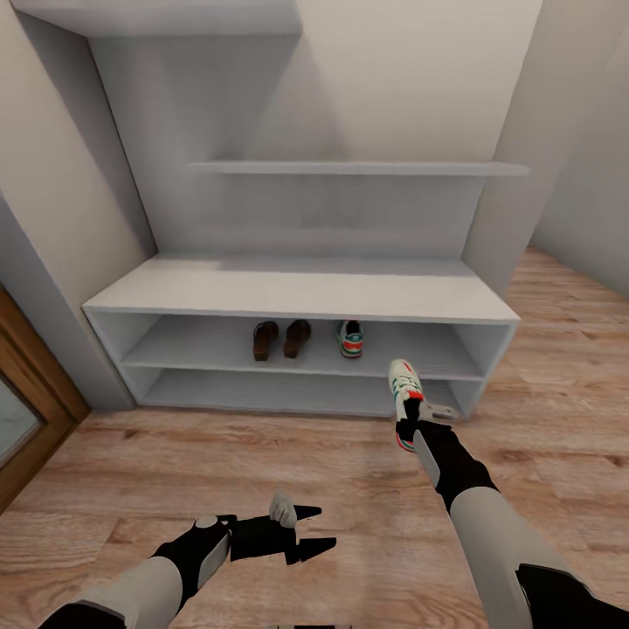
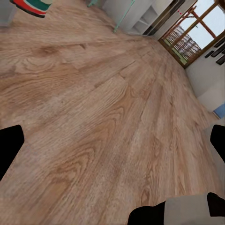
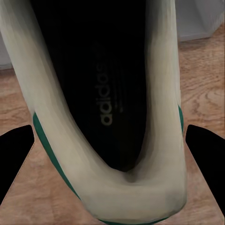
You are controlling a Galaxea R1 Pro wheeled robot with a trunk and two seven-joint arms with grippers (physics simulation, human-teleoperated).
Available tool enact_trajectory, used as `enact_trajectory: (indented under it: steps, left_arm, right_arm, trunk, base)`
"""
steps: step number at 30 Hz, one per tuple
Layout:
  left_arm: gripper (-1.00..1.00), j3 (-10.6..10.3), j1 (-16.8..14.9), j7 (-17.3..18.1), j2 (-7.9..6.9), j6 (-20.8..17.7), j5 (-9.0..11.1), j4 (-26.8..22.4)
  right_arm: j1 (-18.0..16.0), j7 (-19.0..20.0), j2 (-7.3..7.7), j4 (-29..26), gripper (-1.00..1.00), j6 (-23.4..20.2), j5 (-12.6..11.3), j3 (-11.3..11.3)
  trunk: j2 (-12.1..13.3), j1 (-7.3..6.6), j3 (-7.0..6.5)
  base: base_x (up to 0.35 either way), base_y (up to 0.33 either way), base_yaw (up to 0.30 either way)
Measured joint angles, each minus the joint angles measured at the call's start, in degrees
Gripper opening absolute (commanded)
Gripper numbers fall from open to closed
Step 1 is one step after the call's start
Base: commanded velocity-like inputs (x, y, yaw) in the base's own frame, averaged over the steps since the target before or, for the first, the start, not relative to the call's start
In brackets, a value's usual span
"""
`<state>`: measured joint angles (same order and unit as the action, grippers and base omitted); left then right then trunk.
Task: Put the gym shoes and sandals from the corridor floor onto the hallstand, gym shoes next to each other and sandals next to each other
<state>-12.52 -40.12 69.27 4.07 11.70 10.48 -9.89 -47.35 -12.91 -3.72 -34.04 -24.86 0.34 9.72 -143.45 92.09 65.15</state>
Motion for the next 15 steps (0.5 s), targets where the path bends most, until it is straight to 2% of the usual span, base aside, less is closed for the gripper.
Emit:
enact_trajectory:
  steps: [8,15]
  left_arm:
    - [1.00,0.0,0.0,0.0,0.00,0.0,0.0,0.0]
    - [1.00,0.0,0.0,0.0,0.03,0.0,0.1,0.0]
  right_arm:
    - [0.0,0.0,0.00,0.0,-1.00,0.0,0.1,0.0]
    - [0.0,-0.1,0.00,0.0,-1.00,0.0,0.1,0.0]
  trunk:
    - [0.0,0.02,0.00]
    - [0.0,0.00,0.00]
  base:
    - [0.113,0.000,0.000]
    - [0.280,-0.020,0.000]
